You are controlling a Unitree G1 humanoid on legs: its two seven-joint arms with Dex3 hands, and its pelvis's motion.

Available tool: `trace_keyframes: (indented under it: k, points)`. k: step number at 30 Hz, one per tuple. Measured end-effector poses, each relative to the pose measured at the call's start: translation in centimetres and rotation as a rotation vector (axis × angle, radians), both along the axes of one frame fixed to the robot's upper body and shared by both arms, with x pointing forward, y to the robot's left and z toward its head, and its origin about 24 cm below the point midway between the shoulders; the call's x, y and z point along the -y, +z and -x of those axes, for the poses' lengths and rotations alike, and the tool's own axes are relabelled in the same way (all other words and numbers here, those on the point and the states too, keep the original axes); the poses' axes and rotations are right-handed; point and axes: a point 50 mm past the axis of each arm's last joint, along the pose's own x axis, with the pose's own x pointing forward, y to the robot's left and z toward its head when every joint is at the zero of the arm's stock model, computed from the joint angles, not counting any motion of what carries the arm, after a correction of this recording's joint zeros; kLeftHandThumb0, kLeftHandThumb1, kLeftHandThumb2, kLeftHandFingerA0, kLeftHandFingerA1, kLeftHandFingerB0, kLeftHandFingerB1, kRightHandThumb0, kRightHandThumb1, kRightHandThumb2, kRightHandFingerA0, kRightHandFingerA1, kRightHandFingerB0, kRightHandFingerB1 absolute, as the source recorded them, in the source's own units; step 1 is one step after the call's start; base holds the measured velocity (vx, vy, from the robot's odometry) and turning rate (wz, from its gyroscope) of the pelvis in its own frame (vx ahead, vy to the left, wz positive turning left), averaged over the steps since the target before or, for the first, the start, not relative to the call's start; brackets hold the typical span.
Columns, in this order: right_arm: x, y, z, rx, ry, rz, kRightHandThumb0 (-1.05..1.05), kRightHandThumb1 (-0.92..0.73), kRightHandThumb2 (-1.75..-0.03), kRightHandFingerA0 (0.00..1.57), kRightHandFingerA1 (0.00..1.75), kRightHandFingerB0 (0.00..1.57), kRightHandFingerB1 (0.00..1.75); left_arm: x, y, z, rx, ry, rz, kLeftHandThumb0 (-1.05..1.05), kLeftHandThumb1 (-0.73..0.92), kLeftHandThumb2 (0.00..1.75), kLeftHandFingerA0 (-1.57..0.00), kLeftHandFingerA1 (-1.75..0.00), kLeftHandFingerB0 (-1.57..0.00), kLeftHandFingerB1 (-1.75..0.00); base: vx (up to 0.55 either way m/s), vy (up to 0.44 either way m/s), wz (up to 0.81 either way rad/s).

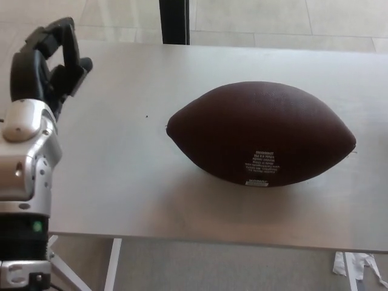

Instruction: The robot uses both its hands to grab the left and right ends of a football kept in the middle of the desk infront of it, lifts it up and places it in the palm of a person

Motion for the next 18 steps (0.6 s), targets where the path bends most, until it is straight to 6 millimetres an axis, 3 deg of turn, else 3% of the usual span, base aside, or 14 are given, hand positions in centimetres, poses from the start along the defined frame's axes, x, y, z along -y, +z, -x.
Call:
trace_keyframes:
  k: [6, 13, 14, 15, 16, 17, 18]
  points:
    - [-0.7, -2.4, 0.3, -0.077, 0.004, 0.011, -0.91, -0.92, -0.73, 0.45, 0.43, 0.32, 0.32, 0.2, -2.8, 1.2, -0.082, -0.031, -0.056, -0.84, 0.92, 0.74, -0.48, -0.54, -0.39, -0.45, 0.00, 0.000, 0.00]
    - [-0.4, -3.4, 0.4, -0.102, -0.012, 0.030, -0.94, -0.92, -0.72, 0.52, 0.41, 0.38, 0.32, -0.3, -4.5, 2.1, -0.137, -0.037, -0.106, -0.87, 0.92, 0.79, -0.48, -0.51, -0.37, -0.40, 0.00, 0.000, 0.00]
    - [-0.4, -3.5, 0.4, -0.103, -0.014, 0.029, -0.88, -0.76, -1.15, 0.46, 0.53, 0.31, 0.46, -0.3, -4.7, 2.2, -0.143, -0.041, -0.109, -0.88, 0.92, 0.79, -0.47, -0.52, -0.38, -0.40, 0.00, 0.000, 0.00]
    - [-0.4, -3.6, 0.4, -0.104, -0.017, 0.028, -0.93, -0.92, -0.74, 0.52, 0.40, 0.36, 0.32, -0.3, -5.0, 2.3, -0.152, -0.047, -0.111, -0.90, 0.92, 0.80, -0.48, -0.55, -0.35, -0.42, 0.00, 0.000, 0.00]
    - [-0.5, -3.7, 0.3, -0.105, -0.018, 0.026, -0.90, -0.75, -1.15, 0.45, 0.53, 0.31, 0.46, -0.1, -5.2, 2.4, -0.160, -0.053, -0.112, -0.91, 0.92, 0.77, -0.45, -0.55, -0.36, -0.44, 0.00, 0.000, 0.00]
    - [-0.6, -3.7, 0.2, -0.103, -0.019, 0.023, -0.96, -0.92, -0.76, 0.52, 0.40, 0.38, 0.34, 0.1, -5.6, 2.6, -0.171, -0.061, -0.111, -0.91, 0.92, 0.80, -0.47, -0.53, -0.35, -0.40, 0.00, 0.000, 0.00]
    - [-0.7, -3.8, 0.2, -0.102, -0.018, 0.022, -0.95, -0.92, -0.74, 0.54, 0.43, 0.37, 0.33, 0.3, -5.9, 2.7, -0.179, -0.069, -0.108, -0.94, 0.92, 0.80, -0.45, -0.53, -0.31, -0.40, 0.00, 0.000, 0.00]
